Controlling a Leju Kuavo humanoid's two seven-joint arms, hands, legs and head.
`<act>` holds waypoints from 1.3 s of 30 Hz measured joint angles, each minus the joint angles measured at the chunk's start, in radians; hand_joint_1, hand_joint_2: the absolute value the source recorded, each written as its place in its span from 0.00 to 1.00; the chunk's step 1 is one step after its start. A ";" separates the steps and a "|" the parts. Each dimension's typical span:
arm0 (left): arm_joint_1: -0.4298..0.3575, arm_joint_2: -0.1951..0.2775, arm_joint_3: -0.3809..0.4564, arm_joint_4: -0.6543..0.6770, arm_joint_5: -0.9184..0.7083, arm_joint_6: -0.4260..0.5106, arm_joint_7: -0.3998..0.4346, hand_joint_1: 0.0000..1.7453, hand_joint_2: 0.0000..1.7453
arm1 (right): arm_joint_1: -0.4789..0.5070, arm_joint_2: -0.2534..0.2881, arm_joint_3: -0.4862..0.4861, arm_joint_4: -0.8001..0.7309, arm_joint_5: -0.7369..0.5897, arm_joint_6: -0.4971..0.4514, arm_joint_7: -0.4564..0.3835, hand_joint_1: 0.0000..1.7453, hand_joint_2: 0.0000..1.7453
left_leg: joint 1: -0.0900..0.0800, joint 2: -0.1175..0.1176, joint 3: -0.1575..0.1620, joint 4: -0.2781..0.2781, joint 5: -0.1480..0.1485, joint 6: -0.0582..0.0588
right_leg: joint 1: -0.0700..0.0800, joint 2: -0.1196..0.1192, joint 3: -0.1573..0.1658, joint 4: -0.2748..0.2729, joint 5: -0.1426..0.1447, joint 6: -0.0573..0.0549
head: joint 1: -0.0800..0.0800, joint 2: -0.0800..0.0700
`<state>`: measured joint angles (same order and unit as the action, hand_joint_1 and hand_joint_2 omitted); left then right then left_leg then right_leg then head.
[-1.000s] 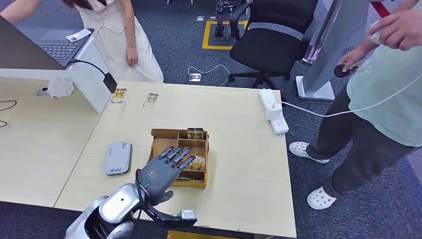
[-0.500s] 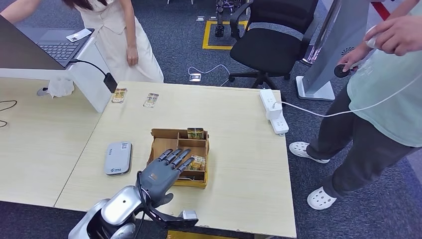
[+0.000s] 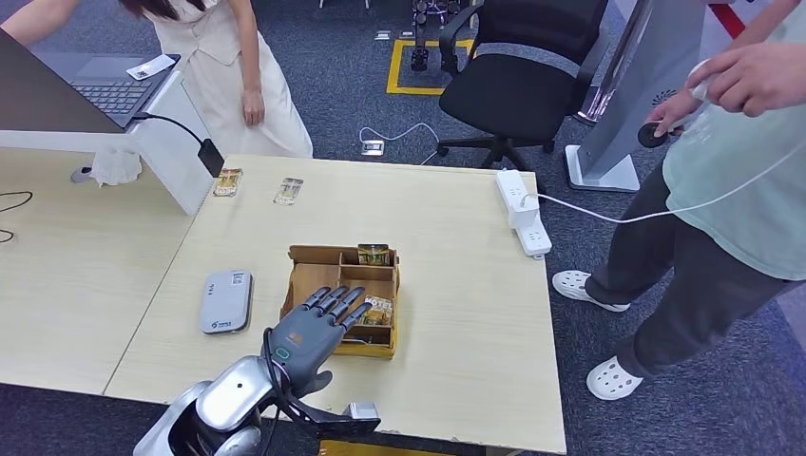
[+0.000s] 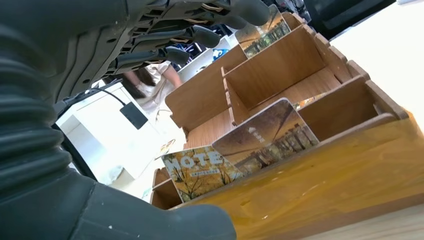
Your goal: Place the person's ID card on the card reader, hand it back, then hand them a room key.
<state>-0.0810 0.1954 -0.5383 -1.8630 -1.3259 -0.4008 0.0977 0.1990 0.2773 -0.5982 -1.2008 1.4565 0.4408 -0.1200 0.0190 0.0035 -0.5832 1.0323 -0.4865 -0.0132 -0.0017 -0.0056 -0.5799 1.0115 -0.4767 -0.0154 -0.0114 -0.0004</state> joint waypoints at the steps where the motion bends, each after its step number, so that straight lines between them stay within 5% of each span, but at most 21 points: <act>1: 0.001 -0.001 0.001 0.002 -0.001 -0.001 0.000 0.00 1.00 | 0.000 0.000 0.000 0.000 0.000 0.000 0.000 0.00 0.00 | 0.000 0.000 0.000 0.000 0.000 0.000 | 0.000 0.000 0.000 0.000 0.000 0.000 | 0.000 0.000; 39: 0.027 -0.057 0.043 0.044 -0.027 -0.028 0.007 0.00 1.00 | 0.000 0.000 0.000 0.000 0.005 0.005 -0.001 0.00 0.00 | 0.000 -0.001 -0.001 0.000 0.000 0.000 | 0.000 -0.001 0.000 0.000 0.000 0.000 | 0.000 0.000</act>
<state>-0.0540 0.1388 -0.4957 -1.8186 -1.3527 -0.4288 0.1049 0.1988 0.2773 -0.5982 -1.2009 1.4613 0.4458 -0.1213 0.0190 0.0028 -0.5840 1.0322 -0.4864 -0.0130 -0.0017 -0.0064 -0.5799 1.0115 -0.4768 -0.0154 -0.0114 -0.0004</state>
